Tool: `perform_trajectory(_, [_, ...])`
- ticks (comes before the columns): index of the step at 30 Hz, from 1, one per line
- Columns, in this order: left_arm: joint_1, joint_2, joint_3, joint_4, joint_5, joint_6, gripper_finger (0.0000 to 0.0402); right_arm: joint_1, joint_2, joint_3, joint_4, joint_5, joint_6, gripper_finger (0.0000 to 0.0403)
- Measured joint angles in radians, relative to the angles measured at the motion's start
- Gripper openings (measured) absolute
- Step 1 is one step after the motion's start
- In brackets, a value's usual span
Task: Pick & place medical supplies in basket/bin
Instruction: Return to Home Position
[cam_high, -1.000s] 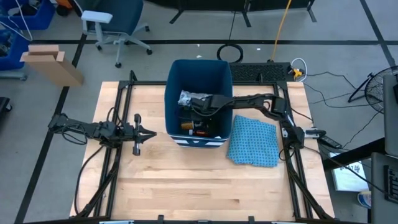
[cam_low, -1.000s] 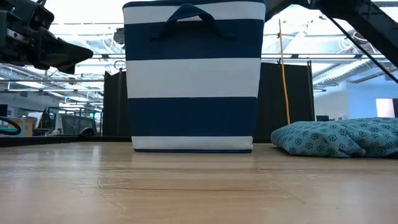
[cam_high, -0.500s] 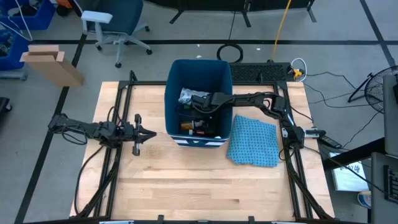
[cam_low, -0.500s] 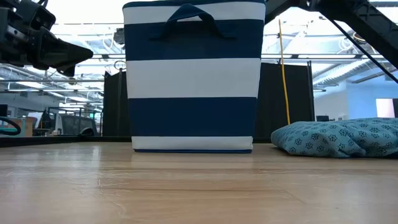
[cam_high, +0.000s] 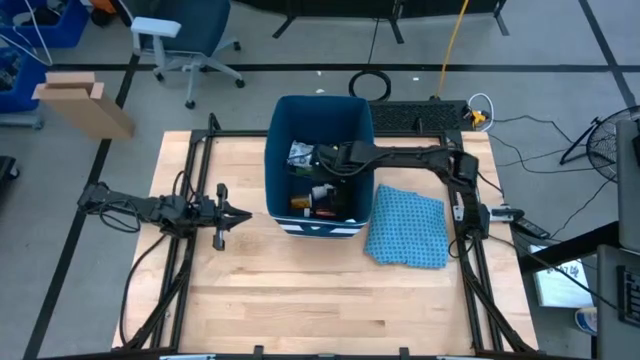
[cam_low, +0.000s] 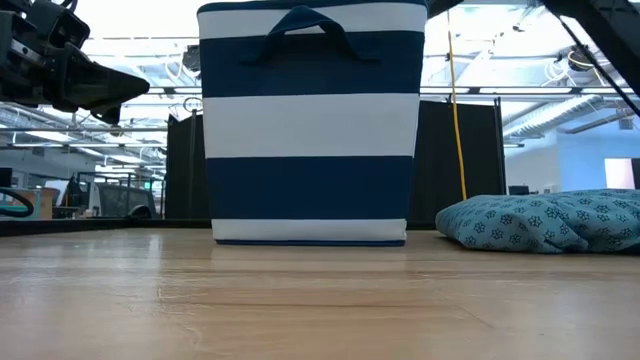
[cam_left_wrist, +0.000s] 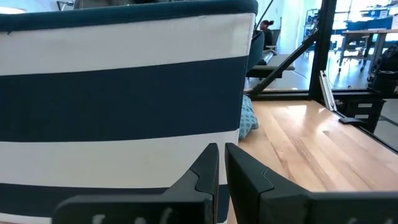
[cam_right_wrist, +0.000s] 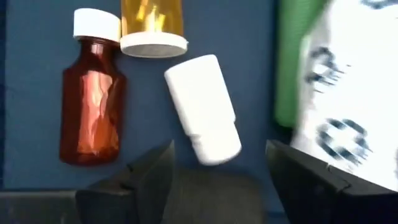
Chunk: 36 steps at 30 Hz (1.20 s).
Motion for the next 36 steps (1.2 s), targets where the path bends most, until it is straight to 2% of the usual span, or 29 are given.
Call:
perform_trajectory(8, [0.000, 0.000, 0.000, 0.001, 0.000, 0.000, 0.0033, 0.011, -0.229, 0.000, -0.046, 0.089, 0.049, 0.0247])
perform_trajectory(13, [0.000, 0.000, 0.000, 0.001, -0.001, -0.018, 0.0033, 0.021, -0.405, 0.001, -0.113, 0.099, 0.115, 0.0244])
perform_trajectory(16, [0.000, 0.000, 0.000, 0.002, -0.004, -0.019, 0.0033, 0.033, -0.506, -0.008, -0.143, 0.066, 0.153, 0.0223])
perform_trajectory(19, [0.000, 0.000, 0.000, 0.006, -0.007, 0.010, 0.0033, 0.060, -0.614, -0.052, -0.134, 0.052, 0.173, 0.0177])
perform_trajectory(23, [0.000, 0.000, 0.000, 0.008, -0.011, 0.017, 0.0029, 0.105, -0.780, -0.201, -0.028, 0.051, 0.186, 0.0091])
perform_trajectory(27, [0.000, 0.000, 0.000, 0.009, -0.011, 0.010, 0.0005, 0.175, -0.961, -0.428, 0.162, 0.050, 0.219, 0.0013])
perform_trajectory(36, [-0.001, 0.000, 0.000, 0.009, -0.006, 0.038, 0.0002, 0.306, -1.337, -0.971, 0.582, 0.017, 0.268, 0.0003])
